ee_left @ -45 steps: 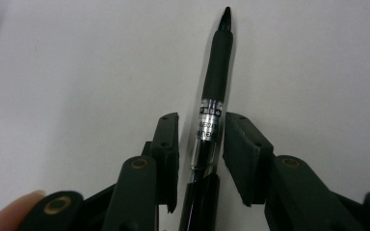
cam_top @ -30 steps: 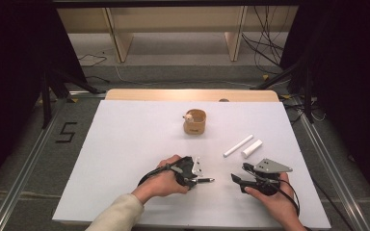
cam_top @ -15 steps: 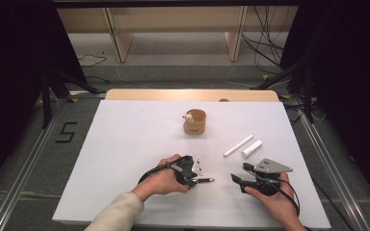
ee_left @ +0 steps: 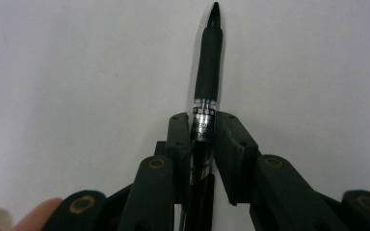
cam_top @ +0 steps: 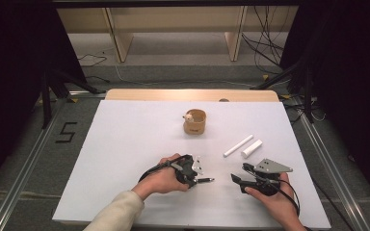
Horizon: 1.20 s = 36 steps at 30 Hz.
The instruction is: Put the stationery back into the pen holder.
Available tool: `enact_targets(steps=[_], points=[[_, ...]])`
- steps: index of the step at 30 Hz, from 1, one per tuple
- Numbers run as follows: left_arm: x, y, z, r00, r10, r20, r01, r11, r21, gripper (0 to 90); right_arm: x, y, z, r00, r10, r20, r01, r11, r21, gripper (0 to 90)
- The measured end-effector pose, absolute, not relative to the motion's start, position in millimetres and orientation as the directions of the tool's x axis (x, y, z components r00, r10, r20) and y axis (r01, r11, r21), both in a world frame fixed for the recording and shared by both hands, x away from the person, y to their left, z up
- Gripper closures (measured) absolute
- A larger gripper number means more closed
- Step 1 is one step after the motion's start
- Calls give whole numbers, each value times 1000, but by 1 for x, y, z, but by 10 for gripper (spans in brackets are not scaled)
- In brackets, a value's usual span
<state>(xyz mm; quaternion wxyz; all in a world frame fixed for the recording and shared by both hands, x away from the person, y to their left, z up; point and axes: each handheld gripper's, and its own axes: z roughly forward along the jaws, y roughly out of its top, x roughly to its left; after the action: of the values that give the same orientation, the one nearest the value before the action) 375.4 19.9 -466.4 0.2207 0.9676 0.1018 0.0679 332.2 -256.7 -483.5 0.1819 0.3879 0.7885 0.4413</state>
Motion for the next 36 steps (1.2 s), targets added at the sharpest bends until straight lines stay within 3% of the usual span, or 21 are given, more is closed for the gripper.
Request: enact_targets(steps=[22, 36], points=[[376, 21, -467, 968, 242, 69, 187, -875, 447, 792, 332, -257, -483, -632, 773, 51, 448, 310, 839, 349], [373, 28, -466, 945, 326, 35, 272, -837, 475, 795, 331, -257, -483, -629, 776, 54, 446, 303, 842, 350]])
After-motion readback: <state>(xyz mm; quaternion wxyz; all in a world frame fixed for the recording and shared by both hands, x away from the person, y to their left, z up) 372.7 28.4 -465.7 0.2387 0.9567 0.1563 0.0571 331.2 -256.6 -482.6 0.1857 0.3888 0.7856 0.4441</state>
